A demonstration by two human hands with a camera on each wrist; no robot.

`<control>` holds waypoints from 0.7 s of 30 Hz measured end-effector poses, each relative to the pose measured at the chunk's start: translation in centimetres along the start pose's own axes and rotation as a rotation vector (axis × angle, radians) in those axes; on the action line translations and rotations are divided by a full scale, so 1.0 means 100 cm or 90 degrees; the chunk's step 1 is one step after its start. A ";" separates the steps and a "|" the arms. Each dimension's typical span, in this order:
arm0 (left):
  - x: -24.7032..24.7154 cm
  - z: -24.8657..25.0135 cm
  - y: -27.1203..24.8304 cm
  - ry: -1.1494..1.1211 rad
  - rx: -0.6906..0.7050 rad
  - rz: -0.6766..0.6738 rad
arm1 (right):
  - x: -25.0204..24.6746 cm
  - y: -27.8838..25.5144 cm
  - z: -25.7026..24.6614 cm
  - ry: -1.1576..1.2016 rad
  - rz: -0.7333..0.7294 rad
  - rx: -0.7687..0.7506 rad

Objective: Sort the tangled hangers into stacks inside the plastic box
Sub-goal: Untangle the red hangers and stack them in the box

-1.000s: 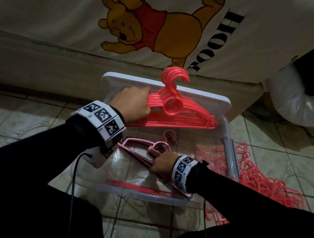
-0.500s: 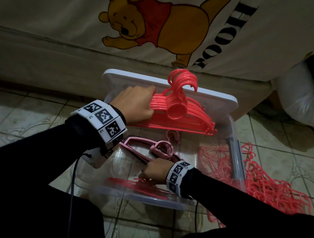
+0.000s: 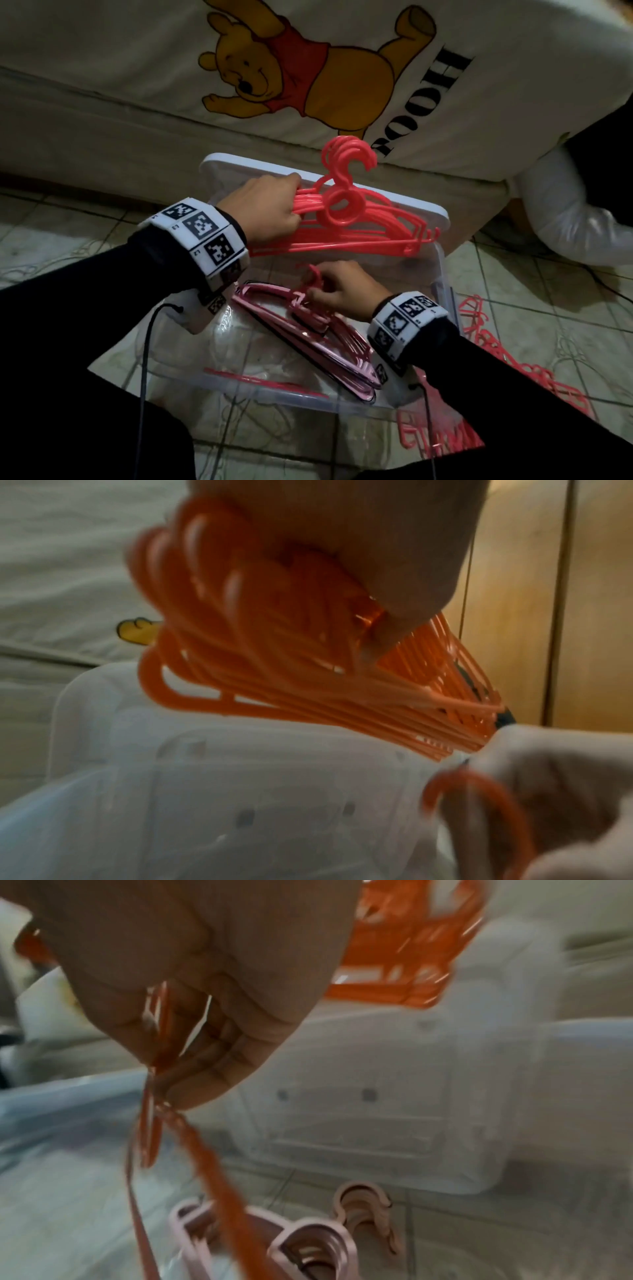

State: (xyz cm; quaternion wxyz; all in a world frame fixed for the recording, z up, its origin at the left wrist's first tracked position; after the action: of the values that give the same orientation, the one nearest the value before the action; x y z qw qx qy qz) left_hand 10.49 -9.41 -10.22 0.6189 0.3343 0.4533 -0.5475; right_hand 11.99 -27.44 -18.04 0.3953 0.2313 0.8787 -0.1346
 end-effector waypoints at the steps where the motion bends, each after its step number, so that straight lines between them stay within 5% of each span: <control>1: -0.003 0.000 0.000 -0.008 -0.004 0.007 | -0.004 -0.005 -0.001 0.016 0.031 0.008; 13: -0.018 0.002 -0.019 -0.038 -0.031 0.005 | -0.013 -0.034 0.006 0.185 0.166 0.178; 21: -0.040 -0.003 -0.026 -0.099 -0.024 0.074 | -0.014 -0.036 0.011 0.073 0.239 0.248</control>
State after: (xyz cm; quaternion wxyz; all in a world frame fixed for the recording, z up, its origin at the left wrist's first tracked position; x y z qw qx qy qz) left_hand 7.93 -8.08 -6.37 0.6892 0.3051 0.3941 -0.5260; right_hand 11.70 -31.42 -17.49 0.3110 0.4692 0.7988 -0.2121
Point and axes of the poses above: each hand's wrist, its own y-axis towards the middle knuckle, its own x-axis out of the palm, z = x × y, the point moved 1 cm from there along y, towards the middle knuckle, and after that the axes turned 10 degrees about -x, right-handed, at the moved point
